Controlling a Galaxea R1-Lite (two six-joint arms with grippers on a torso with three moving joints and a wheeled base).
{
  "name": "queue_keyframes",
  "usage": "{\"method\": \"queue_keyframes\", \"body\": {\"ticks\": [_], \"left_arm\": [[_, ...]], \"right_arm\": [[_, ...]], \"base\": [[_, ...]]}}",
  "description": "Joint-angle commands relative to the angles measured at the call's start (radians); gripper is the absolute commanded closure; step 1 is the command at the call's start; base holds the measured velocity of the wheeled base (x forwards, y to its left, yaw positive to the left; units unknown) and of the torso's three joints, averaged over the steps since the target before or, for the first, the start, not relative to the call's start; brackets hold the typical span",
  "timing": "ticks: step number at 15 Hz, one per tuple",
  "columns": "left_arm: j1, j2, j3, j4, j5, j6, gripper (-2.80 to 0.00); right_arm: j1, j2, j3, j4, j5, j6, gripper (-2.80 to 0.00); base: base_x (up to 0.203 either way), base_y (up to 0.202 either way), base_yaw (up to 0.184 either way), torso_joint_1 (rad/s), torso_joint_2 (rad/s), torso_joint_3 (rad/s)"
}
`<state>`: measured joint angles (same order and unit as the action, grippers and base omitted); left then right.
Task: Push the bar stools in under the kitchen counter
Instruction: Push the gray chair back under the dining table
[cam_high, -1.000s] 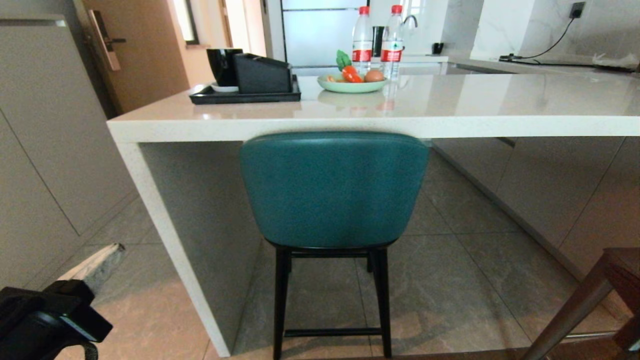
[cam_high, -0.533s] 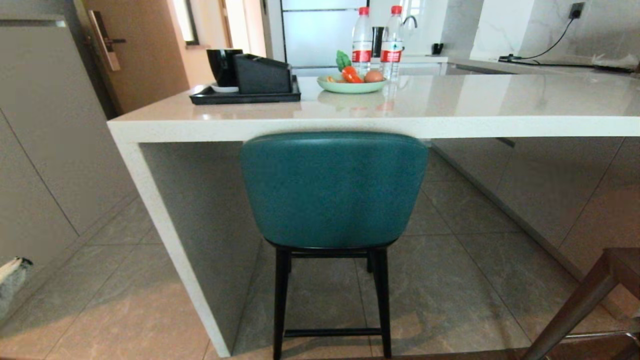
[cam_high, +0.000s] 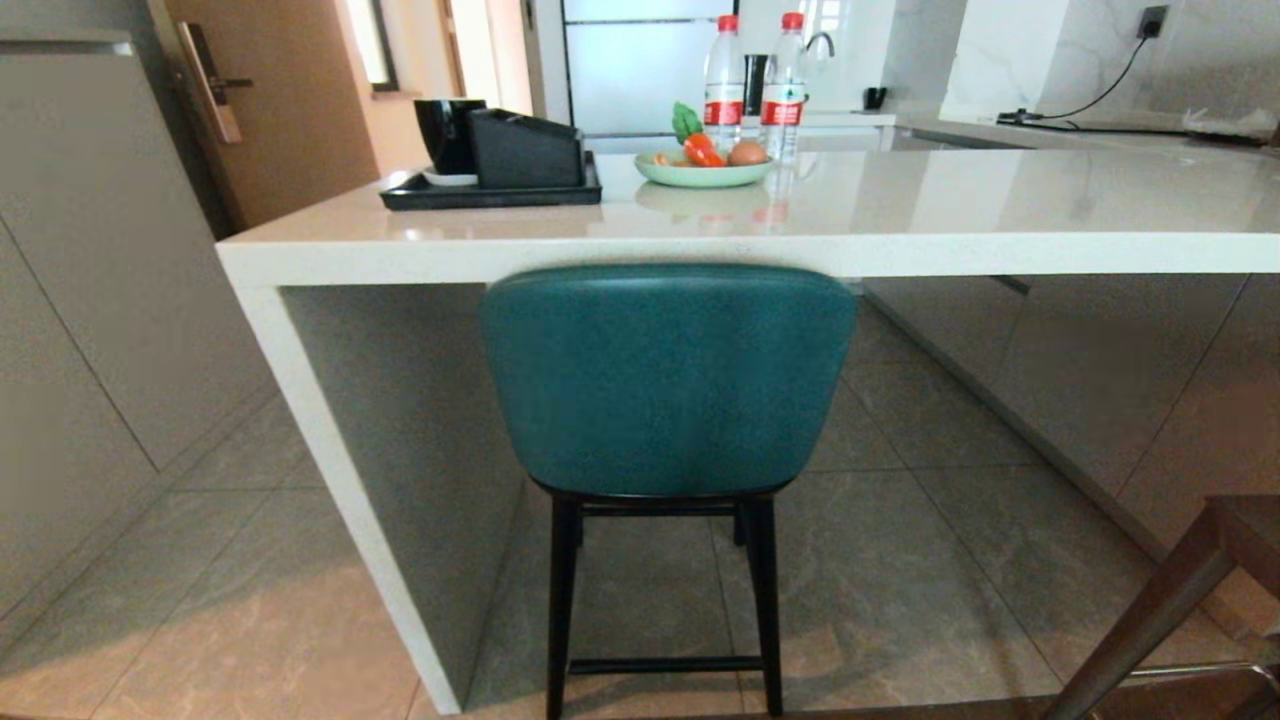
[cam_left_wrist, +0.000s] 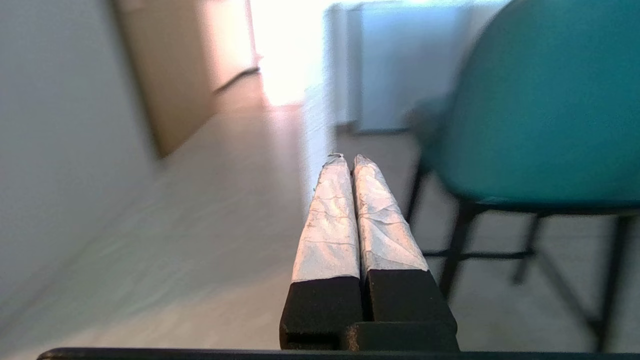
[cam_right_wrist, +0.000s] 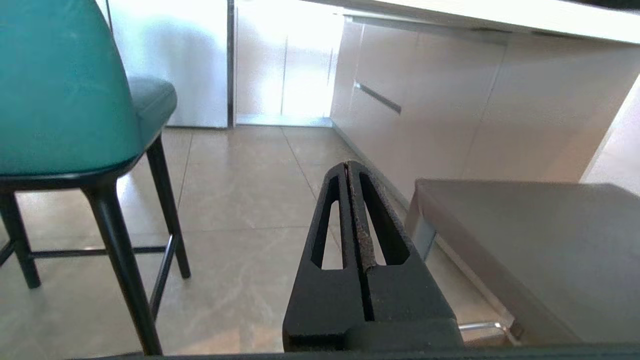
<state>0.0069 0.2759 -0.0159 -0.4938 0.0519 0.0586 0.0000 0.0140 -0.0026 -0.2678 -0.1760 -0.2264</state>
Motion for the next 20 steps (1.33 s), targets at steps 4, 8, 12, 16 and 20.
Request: {"method": "queue_keyframes", "body": {"ticks": [4, 8, 12, 16, 20], "left_arm": [[0.012, -0.271, 0.014, 0.275, -0.174, -0.035, 0.00], [-0.004, -0.275, -0.060, 0.629, -0.200, -0.078, 0.00], [-0.005, -0.277, -0.021, 0.596, -0.055, 0.010, 0.00], [-0.004, -0.276, -0.016, 0.584, -0.092, 0.036, 0.00], [-0.007, -0.276, -0.015, 0.578, -0.069, -0.029, 0.00]], "right_arm": [[-0.001, -0.014, 0.006, 0.133, 0.045, 0.060, 0.00], [0.001, -0.014, 0.003, 0.287, 0.226, 0.103, 0.00], [0.001, -0.014, 0.007, 0.269, 0.218, 0.130, 0.00], [0.002, -0.014, 0.007, 0.269, 0.211, 0.131, 0.00], [0.002, -0.014, 0.007, 0.269, 0.210, 0.139, 0.00]], "base": [[0.000, 0.000, 0.000, 0.000, 0.00, 0.000], [0.000, 0.000, 0.000, 0.000, 0.00, 0.000], [0.000, 0.000, 0.000, 0.000, 0.00, 0.000], [0.000, 0.000, 0.000, 0.000, 0.00, 0.000], [0.000, 0.000, 0.000, 0.000, 0.00, 0.000]]}}
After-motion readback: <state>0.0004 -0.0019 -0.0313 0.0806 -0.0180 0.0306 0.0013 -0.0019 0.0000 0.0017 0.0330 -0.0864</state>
